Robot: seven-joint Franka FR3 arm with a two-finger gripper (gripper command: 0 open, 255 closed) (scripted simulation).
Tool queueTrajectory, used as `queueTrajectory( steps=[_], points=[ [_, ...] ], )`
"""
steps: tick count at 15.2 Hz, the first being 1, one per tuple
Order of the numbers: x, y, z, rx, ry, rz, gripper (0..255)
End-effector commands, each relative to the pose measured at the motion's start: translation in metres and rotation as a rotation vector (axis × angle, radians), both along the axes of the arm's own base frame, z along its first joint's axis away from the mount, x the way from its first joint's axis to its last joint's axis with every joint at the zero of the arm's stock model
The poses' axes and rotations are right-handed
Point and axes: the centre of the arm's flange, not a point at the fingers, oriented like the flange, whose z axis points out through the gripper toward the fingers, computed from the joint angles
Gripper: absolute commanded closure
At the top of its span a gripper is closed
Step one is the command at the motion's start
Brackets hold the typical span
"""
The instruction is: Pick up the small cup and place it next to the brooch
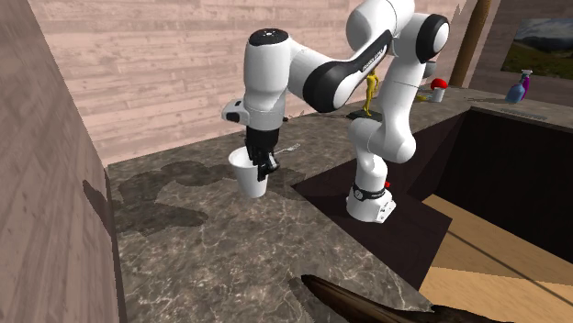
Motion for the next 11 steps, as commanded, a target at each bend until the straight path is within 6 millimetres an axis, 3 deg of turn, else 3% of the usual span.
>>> queueTrajectory(
  steps=[1, 8, 11],
  points=[
    [0.000, -0.001, 0.011, 0.000, 0.000, 0.000, 255],
    [0.000, -0.001, 0.047, 0.000, 0.000, 0.000, 255],
    [-0.017, -0.036, 0.047, 0.000, 0.000, 0.000, 255]
  ],
)
